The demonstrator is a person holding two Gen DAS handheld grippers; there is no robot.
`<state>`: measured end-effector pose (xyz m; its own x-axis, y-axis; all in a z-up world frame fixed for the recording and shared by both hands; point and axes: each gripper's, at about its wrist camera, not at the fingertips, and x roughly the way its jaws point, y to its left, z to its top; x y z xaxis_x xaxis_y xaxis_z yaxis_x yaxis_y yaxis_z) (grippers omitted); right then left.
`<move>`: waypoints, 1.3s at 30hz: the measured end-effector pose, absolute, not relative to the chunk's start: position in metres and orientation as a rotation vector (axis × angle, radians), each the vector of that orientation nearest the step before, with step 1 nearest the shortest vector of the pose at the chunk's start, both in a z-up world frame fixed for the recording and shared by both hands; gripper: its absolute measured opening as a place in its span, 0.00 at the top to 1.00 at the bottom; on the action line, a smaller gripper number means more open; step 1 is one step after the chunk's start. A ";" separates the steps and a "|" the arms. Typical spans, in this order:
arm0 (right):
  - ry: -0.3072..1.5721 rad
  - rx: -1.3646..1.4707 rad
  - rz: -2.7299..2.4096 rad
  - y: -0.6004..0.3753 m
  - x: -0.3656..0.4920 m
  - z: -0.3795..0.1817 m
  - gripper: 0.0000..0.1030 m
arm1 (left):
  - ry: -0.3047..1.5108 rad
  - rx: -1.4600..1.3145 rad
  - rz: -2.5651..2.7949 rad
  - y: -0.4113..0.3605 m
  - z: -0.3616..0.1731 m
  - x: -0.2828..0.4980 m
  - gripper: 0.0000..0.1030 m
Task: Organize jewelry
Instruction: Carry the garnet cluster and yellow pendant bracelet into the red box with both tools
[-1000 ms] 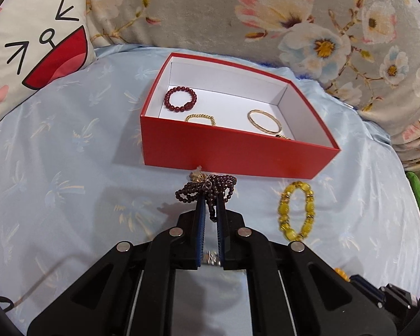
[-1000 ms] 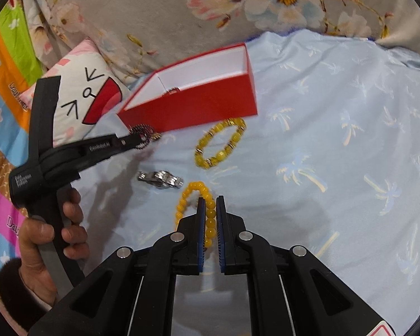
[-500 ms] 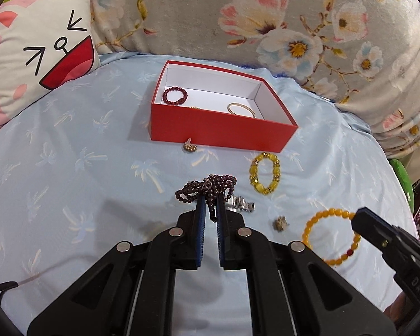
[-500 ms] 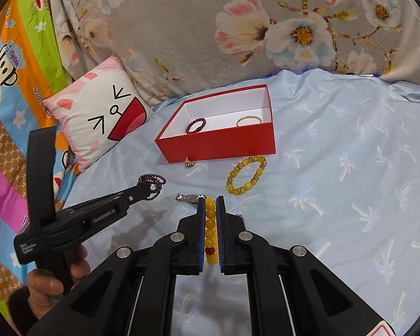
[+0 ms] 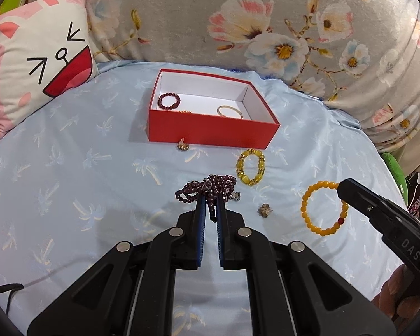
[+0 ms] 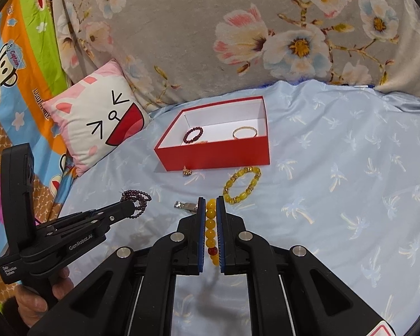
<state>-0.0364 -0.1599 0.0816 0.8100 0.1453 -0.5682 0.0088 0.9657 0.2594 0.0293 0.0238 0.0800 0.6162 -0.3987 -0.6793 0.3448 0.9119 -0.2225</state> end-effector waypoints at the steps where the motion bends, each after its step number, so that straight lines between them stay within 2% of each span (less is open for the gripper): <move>1: 0.620 0.254 0.073 -0.161 -0.035 0.084 0.93 | 0.794 -0.068 -0.429 0.023 0.083 0.029 0.93; 18: 0.553 0.238 0.062 -0.179 0.026 0.125 0.93 | 0.733 -0.037 -0.435 0.008 0.120 0.071 0.93; 30: 0.564 0.243 0.070 -0.192 0.108 0.138 0.93 | 0.731 -0.046 -0.431 -0.002 0.129 0.138 0.93; 39: 0.630 0.282 0.082 -0.192 0.180 0.121 0.93 | 0.759 -0.011 -0.398 -0.020 0.113 0.200 0.93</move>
<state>0.1803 -0.1925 0.1207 0.8062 0.1609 -0.5694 0.0098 0.9586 0.2847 0.1995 -0.0195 0.1135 0.6545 -0.3549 -0.6676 0.3467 0.9256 -0.1521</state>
